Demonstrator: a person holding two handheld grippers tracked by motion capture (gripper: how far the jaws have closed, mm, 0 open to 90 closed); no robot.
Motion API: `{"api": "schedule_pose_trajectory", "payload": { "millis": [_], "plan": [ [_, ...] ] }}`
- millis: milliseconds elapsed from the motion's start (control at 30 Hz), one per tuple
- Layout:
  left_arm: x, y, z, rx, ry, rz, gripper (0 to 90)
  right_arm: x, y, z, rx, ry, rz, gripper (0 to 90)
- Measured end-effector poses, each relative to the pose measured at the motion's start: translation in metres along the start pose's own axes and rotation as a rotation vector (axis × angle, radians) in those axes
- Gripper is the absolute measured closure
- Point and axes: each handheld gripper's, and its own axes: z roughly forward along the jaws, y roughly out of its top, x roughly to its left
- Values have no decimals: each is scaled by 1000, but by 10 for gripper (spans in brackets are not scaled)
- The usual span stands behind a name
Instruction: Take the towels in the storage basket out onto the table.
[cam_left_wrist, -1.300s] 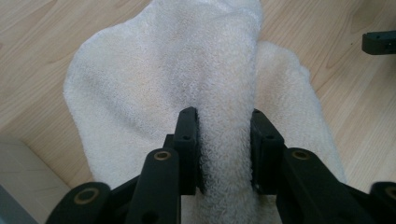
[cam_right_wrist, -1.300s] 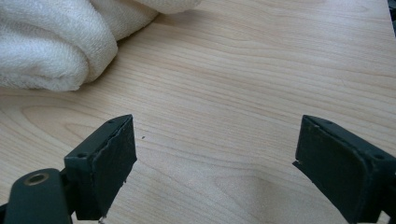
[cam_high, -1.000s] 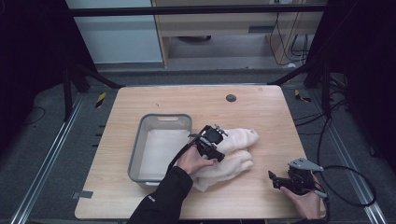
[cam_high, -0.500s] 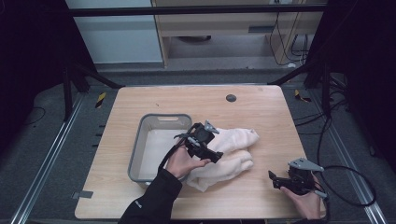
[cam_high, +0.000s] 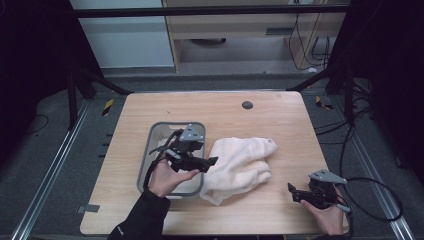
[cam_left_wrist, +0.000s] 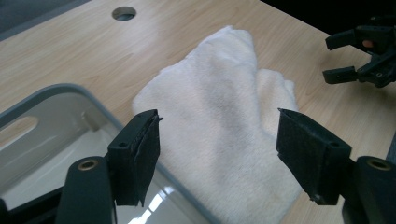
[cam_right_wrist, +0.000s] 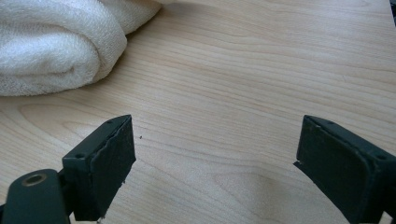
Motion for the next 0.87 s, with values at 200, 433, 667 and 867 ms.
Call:
{"api": "schedule_pose_trajectory", "payload": {
  "millis": [200,433,667,867],
  "plan": [
    [17,-22,-26,-61,50,-39,307,0,0,0,2,-2,2,115],
    [39,-55,-51,-121,118,-98,314,0,-1,0,4,-4,4,115],
    [60,-91,-72,-170,191,-168,320,0,-2,0,6,1,10,111],
    [82,-116,-85,-198,267,-246,325,0,-3,0,4,-2,7,106]
  ]
}}
